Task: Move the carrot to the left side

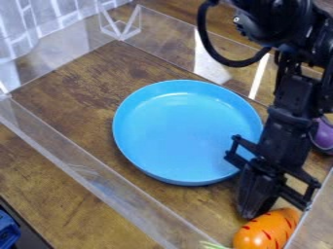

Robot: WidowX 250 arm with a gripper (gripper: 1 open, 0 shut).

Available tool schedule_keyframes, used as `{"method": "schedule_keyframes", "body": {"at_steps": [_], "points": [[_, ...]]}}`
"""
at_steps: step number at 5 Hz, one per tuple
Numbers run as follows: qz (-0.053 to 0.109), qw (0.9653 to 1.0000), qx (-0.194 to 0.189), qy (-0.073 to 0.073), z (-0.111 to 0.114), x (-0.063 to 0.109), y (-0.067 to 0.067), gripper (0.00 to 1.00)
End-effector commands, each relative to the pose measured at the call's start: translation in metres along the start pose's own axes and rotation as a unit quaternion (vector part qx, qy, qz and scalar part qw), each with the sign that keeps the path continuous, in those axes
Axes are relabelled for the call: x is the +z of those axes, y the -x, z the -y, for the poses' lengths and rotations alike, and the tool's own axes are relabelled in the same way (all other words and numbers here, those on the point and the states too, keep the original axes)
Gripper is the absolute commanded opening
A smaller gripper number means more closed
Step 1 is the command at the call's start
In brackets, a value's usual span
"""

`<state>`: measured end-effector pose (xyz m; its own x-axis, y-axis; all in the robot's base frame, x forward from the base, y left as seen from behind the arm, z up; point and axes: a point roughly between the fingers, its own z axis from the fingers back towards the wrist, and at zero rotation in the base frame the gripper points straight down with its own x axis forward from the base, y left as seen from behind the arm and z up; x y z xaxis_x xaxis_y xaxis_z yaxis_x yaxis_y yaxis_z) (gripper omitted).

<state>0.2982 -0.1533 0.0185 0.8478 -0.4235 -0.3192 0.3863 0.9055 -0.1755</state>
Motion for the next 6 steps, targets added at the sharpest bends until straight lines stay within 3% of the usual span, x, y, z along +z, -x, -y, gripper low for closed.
{"method": "schedule_keyframes", "body": {"at_steps": [1, 4, 6], "points": [[0.016, 0.9998, -0.012, -0.009, -0.008, 0.015, -0.004, 0.00], [0.003, 0.9985, -0.048, -0.028, -0.014, 0.020, -0.015, 0.00], [0.002, 0.9985, -0.045, -0.031, -0.017, 0.042, -0.003, 0.00]]}}
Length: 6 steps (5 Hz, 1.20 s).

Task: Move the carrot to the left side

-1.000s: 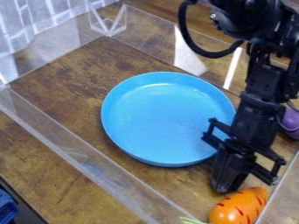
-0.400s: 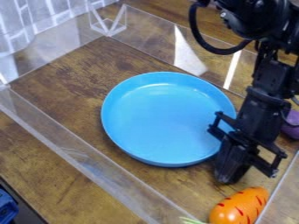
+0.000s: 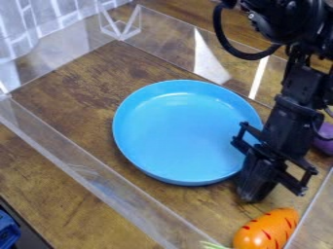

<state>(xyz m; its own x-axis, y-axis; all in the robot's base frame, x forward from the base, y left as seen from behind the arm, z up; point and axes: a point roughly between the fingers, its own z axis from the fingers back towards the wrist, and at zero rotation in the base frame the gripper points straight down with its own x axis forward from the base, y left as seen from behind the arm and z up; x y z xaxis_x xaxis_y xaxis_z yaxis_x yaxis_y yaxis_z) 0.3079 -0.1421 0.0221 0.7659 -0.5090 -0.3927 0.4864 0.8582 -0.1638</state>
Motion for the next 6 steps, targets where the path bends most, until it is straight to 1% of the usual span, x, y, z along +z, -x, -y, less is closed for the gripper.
{"method": "schedule_keyframes", "body": {"at_steps": [1, 2, 3, 4, 5, 6], "points": [[0.050, 0.9987, 0.008, -0.009, -0.007, 0.045, 0.011, 0.00], [0.049, 0.9987, 0.010, -0.009, -0.004, 0.056, 0.014, 0.00], [0.052, 0.9986, 0.013, -0.007, 0.000, 0.070, 0.020, 0.00], [0.053, 0.9986, 0.000, -0.009, 0.006, 0.072, 0.017, 0.00], [0.049, 0.9988, 0.002, -0.003, 0.017, 0.047, 0.003, 1.00], [0.044, 0.9990, 0.003, 0.002, 0.030, 0.023, -0.012, 1.00]]}}
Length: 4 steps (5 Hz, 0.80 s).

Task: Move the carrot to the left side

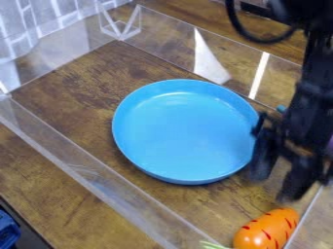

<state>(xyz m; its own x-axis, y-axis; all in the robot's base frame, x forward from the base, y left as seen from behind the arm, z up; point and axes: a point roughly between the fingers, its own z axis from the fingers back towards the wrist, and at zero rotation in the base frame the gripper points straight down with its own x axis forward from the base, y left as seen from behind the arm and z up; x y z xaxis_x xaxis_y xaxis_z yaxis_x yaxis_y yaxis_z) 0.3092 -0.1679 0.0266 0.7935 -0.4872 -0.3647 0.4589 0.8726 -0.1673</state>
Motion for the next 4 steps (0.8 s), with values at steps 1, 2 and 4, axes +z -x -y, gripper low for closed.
{"method": "schedule_keyframes", "body": {"at_steps": [1, 2, 4], "points": [[0.019, 0.9998, -0.007, -0.003, 0.015, 0.009, -0.005, 1.00], [0.023, 0.9993, 0.028, 0.010, 0.015, 0.004, -0.004, 1.00], [0.014, 0.9978, 0.062, 0.019, 0.016, -0.002, 0.004, 1.00]]}}
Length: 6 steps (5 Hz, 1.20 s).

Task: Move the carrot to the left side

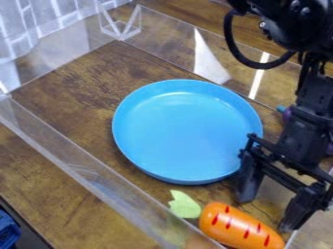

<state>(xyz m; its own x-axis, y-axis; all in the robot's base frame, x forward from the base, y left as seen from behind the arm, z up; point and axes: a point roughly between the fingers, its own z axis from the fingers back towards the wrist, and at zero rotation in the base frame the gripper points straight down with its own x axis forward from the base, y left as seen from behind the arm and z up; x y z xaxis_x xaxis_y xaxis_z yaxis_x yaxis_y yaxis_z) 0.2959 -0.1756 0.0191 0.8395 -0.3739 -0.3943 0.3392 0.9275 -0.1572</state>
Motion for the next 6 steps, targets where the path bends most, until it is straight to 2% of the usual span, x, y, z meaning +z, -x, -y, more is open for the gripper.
{"method": "schedule_keyframes", "body": {"at_steps": [1, 3, 4, 6], "points": [[0.013, 0.9999, -0.001, -0.003, 0.0070, 0.0074, 0.0039, 1.00], [-0.007, 0.9983, -0.049, -0.030, 0.0111, 0.0051, 0.0046, 1.00], [-0.016, 0.9962, -0.074, -0.043, 0.0132, 0.0042, 0.0044, 1.00], [-0.023, 0.9985, -0.040, -0.032, 0.0158, 0.0024, 0.0055, 1.00]]}}
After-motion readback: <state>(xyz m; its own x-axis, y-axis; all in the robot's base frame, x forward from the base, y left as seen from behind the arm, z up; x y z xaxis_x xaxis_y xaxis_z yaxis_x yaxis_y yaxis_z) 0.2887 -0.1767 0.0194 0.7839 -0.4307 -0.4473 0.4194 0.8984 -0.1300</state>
